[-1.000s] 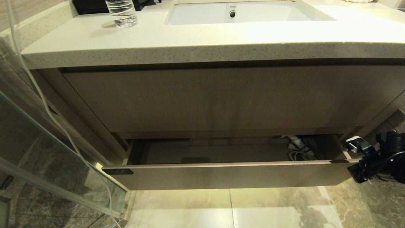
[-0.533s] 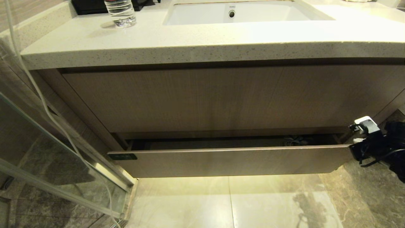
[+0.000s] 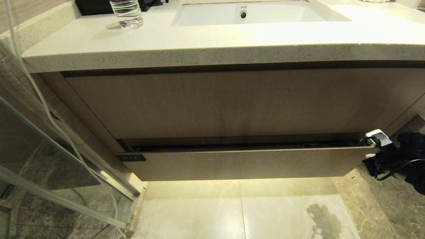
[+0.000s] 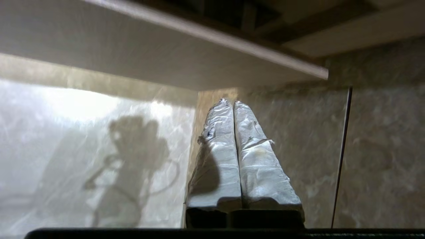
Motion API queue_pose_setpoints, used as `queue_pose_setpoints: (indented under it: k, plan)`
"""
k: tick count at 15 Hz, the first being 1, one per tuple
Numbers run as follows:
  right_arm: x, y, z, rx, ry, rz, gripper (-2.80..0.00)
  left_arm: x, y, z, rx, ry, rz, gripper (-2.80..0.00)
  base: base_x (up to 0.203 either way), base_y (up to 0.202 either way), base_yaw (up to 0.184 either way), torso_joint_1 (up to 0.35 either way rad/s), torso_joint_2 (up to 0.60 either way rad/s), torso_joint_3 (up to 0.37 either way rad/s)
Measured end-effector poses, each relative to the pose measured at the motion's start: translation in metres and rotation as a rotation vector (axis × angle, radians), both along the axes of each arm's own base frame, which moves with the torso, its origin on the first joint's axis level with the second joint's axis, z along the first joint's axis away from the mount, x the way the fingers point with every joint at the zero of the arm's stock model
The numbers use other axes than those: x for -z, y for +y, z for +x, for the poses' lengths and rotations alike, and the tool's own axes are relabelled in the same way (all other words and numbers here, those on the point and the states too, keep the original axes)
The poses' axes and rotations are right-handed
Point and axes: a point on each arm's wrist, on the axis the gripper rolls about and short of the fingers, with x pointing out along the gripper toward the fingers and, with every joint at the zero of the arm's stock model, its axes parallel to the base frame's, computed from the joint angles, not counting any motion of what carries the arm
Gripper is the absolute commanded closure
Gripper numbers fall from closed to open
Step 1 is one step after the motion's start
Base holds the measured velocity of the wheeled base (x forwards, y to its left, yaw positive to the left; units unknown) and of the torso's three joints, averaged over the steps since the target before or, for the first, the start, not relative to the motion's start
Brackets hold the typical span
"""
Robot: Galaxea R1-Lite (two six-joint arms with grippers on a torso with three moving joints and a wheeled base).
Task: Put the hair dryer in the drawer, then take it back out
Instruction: Close the drawer
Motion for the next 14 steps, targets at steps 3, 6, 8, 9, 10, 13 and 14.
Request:
queue_pose_setpoints:
  k: [3,6,8,9,10,13,14]
  plan:
    - [0.007,-0.003,0.01,-0.003,-0.033,-0.013,0.0,0.0,0.0,0.0,0.0,0.0,0.0,0.0,0.0,0.0,0.0,0.0,0.0,0.0]
    - [0.016,-0.008,0.023,-0.005,-0.036,-0.017,0.0,0.0,0.0,0.0,0.0,0.0,0.0,0.0,0.0,0.0,0.0,0.0,0.0,0.0]
    - [0.021,-0.011,0.032,-0.003,-0.049,-0.023,0.0,0.0,0.0,0.0,0.0,0.0,0.001,0.0,0.0,0.0,0.0,0.0,0.0,0.0]
    - [0.023,-0.012,0.035,-0.002,-0.061,-0.027,0.0,0.0,0.0,0.0,0.0,0.0,0.0,0.0,0.0,0.0,0.0,0.0,0.0,0.0]
    - [0.023,-0.013,0.037,-0.002,-0.079,-0.034,0.0,0.0,0.0,0.0,0.0,0.0,0.0,0.0,0.0,0.0,0.0,0.0,0.0,0.0]
    - [0.015,-0.016,0.048,-0.003,-0.205,-0.078,0.0,0.0,0.0,0.0,0.0,0.0,0.0,0.0,0.0,0.0,0.0,0.0,0.0,0.0]
    - [0.014,-0.016,0.05,-0.006,-0.228,-0.085,0.0,0.0,0.0,0.0,0.0,0.0,0.0,0.0,0.0,0.0,0.0,0.0,0.0,0.0]
